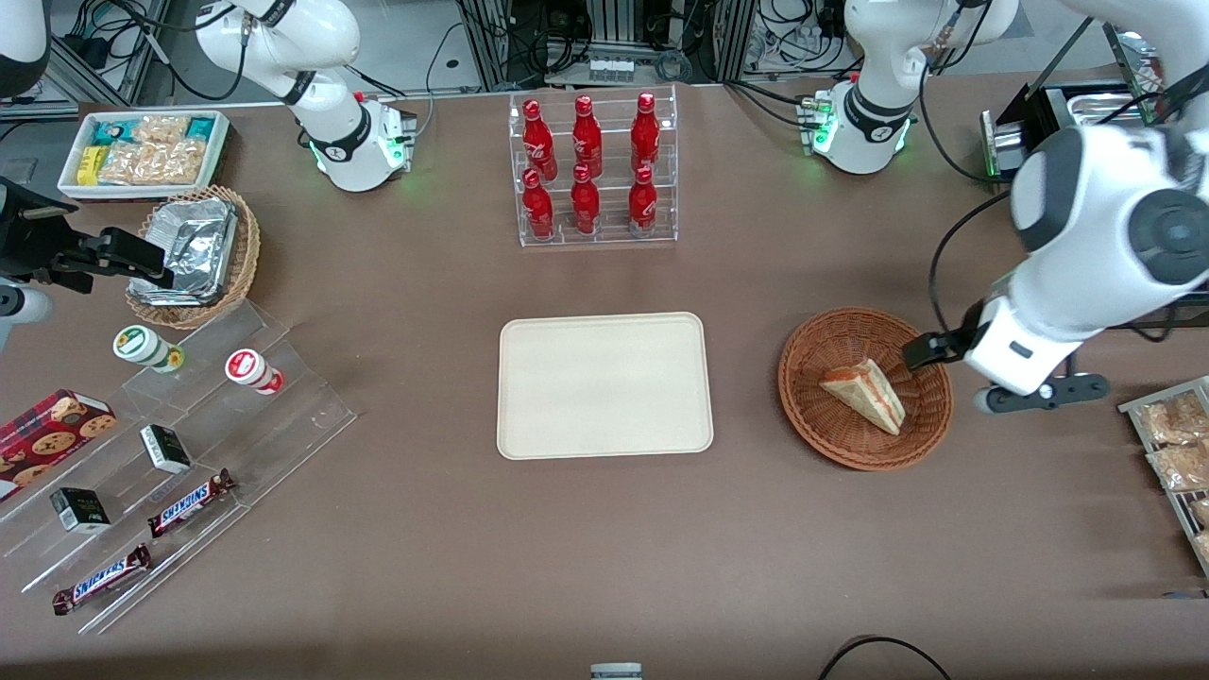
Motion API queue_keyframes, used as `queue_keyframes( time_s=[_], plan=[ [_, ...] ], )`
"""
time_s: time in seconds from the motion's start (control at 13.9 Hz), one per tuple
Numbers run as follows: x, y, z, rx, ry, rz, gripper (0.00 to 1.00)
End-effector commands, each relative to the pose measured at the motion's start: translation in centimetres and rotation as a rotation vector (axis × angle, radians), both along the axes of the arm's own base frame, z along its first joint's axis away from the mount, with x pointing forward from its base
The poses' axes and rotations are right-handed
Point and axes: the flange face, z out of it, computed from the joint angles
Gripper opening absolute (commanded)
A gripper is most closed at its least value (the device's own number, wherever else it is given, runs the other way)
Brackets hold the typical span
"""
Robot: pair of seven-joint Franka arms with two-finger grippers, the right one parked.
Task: Place sandwich from basket to tray
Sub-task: 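Move the left gripper down over the wrapped sandwich in the wicker basket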
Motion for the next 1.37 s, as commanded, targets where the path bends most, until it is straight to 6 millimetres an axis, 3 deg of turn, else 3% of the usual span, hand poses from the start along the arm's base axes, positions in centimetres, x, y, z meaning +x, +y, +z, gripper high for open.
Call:
queue_keyframes(
  time_s=[0.0,0.29,0.5,0.94,1.3],
  plan=[
    [-2.3,-1.1,-1.8,0.007,-0.027,0.187,1.0],
    [-4.1,-1.1,-6.3,-0.025,-0.134,0.464,1.0],
    [-6.1,-1.7,-10.8,-0.048,-0.178,0.514,1.0],
    [-6.8,-1.5,-13.6,-0.028,-0.135,0.598,1.0],
    [-6.3,-1.6,-17.5,-0.029,-0.126,0.602,1.0]
  ],
)
